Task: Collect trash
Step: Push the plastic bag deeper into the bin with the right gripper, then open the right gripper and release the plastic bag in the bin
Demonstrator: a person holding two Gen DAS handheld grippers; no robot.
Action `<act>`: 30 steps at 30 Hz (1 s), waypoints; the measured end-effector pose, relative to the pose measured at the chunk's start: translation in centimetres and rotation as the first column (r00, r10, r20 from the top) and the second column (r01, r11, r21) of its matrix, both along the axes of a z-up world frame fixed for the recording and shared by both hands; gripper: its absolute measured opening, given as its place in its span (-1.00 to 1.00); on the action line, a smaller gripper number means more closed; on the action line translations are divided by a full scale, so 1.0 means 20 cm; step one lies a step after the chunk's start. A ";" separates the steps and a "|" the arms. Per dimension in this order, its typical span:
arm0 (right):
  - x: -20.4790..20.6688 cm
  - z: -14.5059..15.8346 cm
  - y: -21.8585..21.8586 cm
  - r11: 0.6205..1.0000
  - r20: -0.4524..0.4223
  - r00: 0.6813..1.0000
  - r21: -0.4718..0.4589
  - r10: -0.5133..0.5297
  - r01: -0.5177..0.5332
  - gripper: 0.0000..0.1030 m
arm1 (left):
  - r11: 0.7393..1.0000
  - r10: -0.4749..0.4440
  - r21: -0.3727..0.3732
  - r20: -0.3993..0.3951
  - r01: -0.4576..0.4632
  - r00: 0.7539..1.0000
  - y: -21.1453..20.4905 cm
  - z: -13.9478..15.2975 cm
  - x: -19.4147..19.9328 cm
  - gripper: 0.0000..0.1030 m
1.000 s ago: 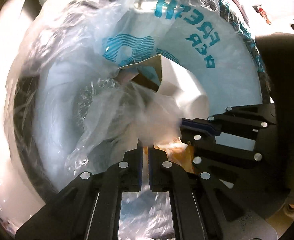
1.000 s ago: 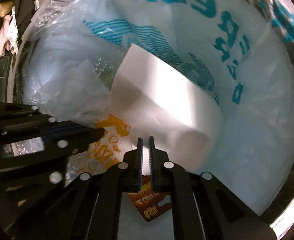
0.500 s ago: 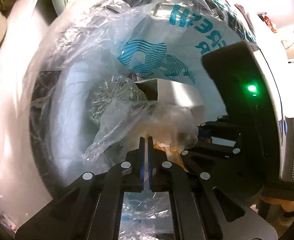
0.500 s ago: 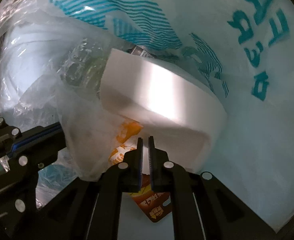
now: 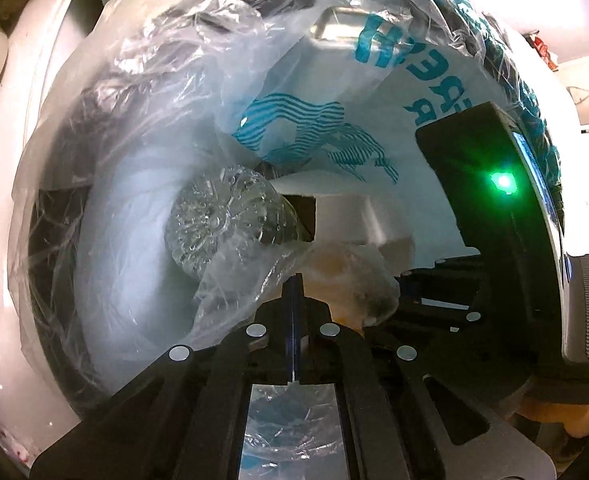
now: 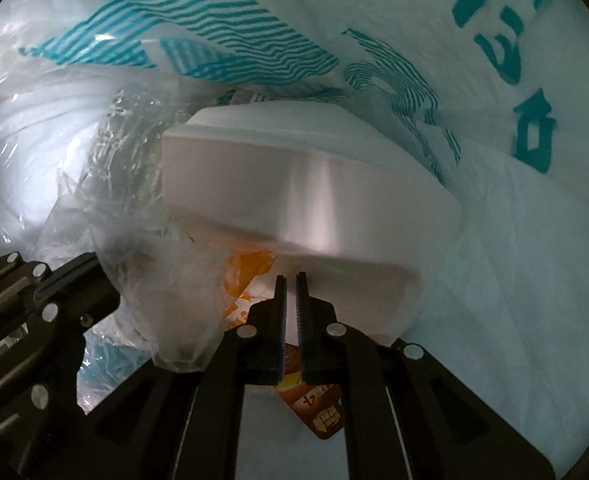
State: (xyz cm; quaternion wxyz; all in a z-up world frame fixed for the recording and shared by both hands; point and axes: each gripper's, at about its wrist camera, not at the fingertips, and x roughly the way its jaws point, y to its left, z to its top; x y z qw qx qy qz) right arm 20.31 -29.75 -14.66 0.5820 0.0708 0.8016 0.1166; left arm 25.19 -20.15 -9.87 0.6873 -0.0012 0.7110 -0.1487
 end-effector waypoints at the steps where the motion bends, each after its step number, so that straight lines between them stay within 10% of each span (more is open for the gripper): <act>1: 0.02 0.00 -0.02 1.000 -0.006 1.000 0.003 0.002 -0.001 -0.91 | 1.000 -0.001 0.005 0.002 0.001 1.000 0.00 0.02 0.04 -1.00; 14: 0.08 0.19 0.06 0.995 0.130 0.986 0.001 0.100 -0.101 -0.88 | 0.999 0.026 -0.030 0.059 -0.024 0.998 0.10 0.29 -0.11 -0.99; 22: 0.03 0.42 0.09 0.995 0.246 0.964 -0.045 0.096 -0.088 -0.80 | 0.999 0.027 -0.027 0.137 -0.023 0.990 0.17 0.47 -0.14 -0.37; 26: -0.02 0.51 0.09 0.994 0.299 0.949 -0.081 0.097 -0.076 -0.04 | 1.000 0.017 -0.029 0.176 -0.012 0.984 0.18 0.48 -0.17 -0.05; 30: -0.07 0.59 0.10 0.996 0.347 0.936 -0.076 0.067 -0.043 -0.02 | 0.999 0.007 -0.035 0.198 0.000 0.980 0.21 0.52 -0.20 -0.02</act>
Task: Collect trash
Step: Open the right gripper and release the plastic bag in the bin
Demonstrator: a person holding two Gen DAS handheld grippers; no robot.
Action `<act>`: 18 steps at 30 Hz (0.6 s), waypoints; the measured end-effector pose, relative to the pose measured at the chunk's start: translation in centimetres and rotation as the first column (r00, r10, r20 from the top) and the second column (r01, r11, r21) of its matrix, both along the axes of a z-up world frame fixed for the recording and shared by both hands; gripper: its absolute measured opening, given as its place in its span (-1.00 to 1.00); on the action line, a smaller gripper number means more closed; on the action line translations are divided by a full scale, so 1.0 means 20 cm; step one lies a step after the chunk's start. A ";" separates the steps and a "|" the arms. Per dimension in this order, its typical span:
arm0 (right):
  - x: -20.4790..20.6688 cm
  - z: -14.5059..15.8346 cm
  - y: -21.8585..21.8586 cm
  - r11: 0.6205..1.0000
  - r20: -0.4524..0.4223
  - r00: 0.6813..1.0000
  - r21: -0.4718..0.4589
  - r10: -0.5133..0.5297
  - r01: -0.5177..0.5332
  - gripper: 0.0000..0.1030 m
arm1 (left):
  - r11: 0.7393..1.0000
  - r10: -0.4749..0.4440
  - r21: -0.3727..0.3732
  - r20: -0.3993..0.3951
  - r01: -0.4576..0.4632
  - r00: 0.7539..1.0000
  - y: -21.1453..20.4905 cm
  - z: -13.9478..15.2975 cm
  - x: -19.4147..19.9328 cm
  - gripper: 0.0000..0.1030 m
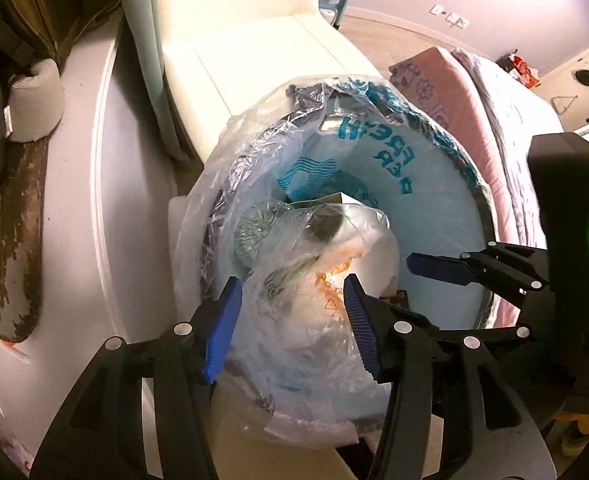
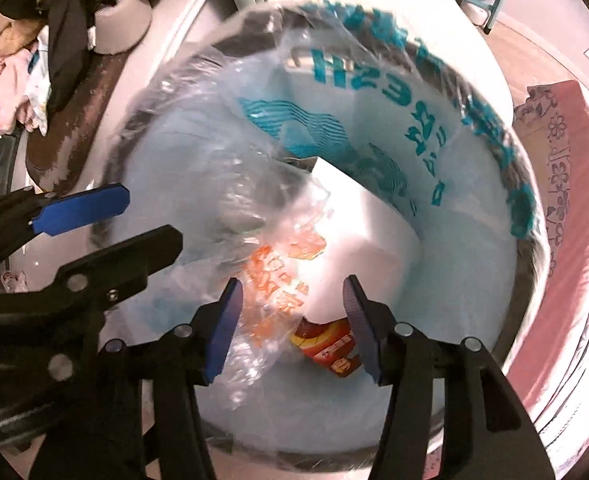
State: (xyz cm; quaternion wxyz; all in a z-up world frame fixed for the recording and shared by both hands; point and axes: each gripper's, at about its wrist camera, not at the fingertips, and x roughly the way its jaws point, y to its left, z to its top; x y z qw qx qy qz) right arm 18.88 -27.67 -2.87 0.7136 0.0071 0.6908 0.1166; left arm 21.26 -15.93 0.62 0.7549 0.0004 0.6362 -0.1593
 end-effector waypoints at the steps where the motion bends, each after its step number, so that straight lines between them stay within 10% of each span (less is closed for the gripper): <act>1: -0.01 0.02 0.01 1.000 0.010 1.000 0.000 -0.007 0.007 -0.02 | 1.000 -0.001 -0.005 0.006 0.001 1.000 0.01 0.02 -0.01 -0.01; 18: -0.21 0.22 0.05 0.997 0.144 0.987 0.006 0.070 -0.071 -0.02 | 0.994 0.108 0.007 0.101 -0.109 0.989 0.07 0.11 -0.26 0.17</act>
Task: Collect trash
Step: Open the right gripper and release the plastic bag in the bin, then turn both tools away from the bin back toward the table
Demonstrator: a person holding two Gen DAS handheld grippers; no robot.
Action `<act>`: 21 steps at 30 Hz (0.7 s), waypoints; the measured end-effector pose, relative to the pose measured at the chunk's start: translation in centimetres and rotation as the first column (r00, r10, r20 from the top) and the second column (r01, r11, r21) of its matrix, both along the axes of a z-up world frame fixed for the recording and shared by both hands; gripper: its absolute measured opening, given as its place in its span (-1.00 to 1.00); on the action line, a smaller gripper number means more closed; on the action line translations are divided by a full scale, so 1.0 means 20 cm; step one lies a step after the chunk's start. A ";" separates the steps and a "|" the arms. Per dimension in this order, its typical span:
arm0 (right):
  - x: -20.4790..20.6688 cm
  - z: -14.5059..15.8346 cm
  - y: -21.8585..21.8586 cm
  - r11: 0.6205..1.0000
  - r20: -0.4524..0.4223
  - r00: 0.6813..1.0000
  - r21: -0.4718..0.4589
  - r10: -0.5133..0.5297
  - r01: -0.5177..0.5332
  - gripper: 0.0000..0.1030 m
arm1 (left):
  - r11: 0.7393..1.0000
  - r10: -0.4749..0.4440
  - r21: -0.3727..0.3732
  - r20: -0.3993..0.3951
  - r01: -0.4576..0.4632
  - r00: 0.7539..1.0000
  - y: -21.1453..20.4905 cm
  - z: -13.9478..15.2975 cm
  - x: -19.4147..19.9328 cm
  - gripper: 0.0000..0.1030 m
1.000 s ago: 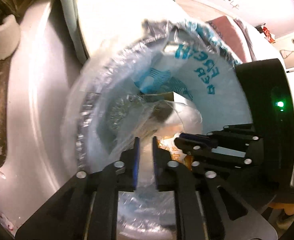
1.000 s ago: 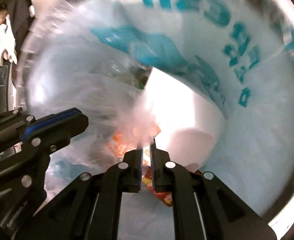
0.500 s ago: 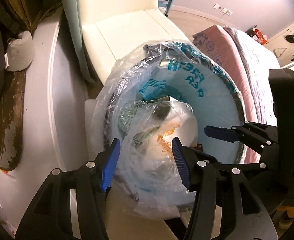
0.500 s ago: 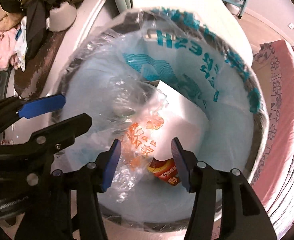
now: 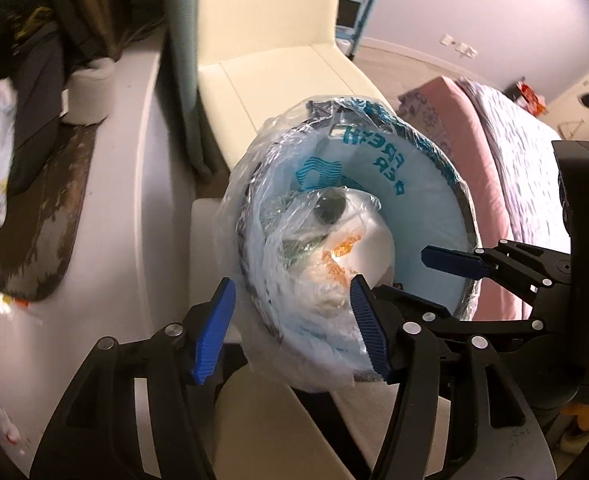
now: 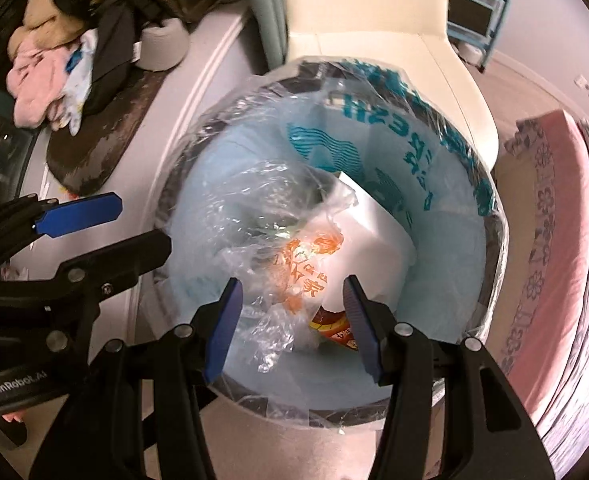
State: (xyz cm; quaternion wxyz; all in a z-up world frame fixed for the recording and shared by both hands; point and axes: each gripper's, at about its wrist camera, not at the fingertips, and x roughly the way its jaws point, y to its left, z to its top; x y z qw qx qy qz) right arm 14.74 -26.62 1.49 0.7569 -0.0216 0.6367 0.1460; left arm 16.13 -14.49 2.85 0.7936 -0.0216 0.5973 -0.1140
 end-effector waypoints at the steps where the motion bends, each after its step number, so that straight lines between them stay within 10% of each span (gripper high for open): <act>1: -0.02 0.01 0.00 1.000 0.006 1.000 -0.001 0.014 -0.014 -0.02 | 1.000 0.020 0.002 0.002 -0.020 1.000 0.00 0.01 -0.03 0.18; 21: -0.46 0.15 0.11 0.944 0.111 0.937 -0.030 0.331 -0.330 -0.02 | 0.924 0.381 -0.021 0.018 -0.381 0.924 0.08 0.11 -0.71 0.35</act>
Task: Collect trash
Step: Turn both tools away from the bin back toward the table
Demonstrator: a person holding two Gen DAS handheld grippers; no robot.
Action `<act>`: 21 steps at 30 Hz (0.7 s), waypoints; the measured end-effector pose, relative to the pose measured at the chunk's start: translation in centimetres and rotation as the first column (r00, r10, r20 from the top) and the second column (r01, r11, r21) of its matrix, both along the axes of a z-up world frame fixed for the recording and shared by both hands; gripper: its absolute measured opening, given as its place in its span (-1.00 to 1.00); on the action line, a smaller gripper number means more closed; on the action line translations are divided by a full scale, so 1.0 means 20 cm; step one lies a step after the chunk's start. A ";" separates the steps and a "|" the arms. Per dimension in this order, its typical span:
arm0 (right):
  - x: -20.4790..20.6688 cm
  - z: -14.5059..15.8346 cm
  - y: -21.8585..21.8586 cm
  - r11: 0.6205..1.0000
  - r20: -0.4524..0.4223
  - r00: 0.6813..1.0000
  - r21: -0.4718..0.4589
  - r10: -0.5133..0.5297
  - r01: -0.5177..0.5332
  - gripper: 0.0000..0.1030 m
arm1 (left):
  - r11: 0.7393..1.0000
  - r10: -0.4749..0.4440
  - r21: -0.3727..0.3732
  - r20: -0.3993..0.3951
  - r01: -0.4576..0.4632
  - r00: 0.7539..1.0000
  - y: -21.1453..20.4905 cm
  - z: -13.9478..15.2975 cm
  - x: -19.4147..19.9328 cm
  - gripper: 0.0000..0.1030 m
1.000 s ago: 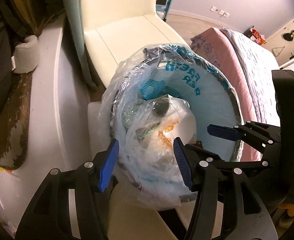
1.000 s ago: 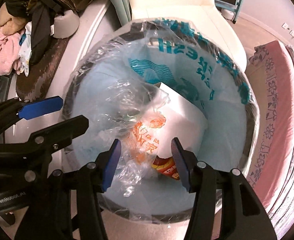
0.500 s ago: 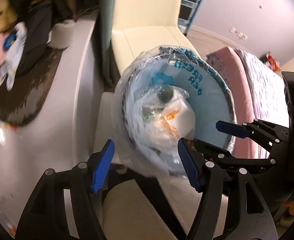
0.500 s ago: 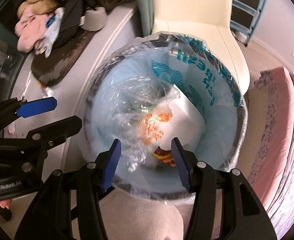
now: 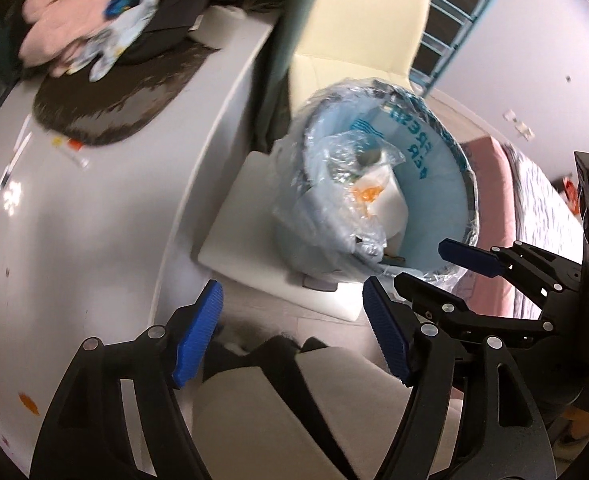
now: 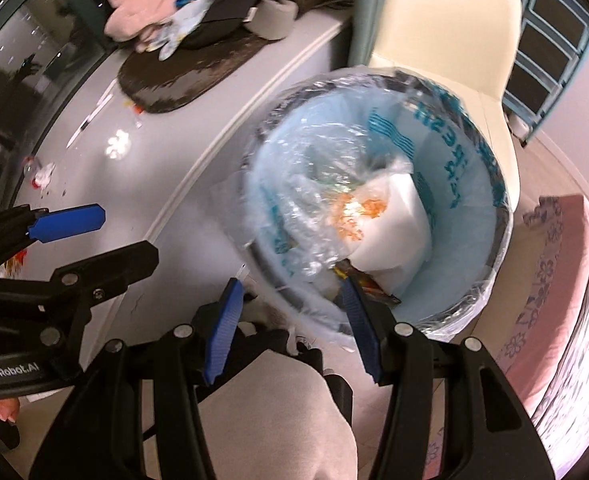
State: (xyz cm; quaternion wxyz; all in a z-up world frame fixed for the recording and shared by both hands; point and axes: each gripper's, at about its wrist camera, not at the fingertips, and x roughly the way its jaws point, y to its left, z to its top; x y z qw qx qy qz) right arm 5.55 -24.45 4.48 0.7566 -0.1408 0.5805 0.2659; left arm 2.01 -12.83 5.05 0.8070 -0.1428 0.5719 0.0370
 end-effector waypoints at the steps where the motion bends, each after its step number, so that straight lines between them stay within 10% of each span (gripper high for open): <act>1: -0.01 0.01 0.02 1.000 0.008 1.000 0.000 0.013 -0.013 -0.02 | 1.000 0.015 -0.001 0.007 -0.015 1.000 0.02 0.01 -0.02 0.35; 21: -0.57 -0.04 0.89 0.948 0.009 0.948 -0.025 0.319 -0.319 -0.02 | 0.952 0.306 -0.018 0.003 -0.306 0.952 0.77 -0.01 -0.79 0.38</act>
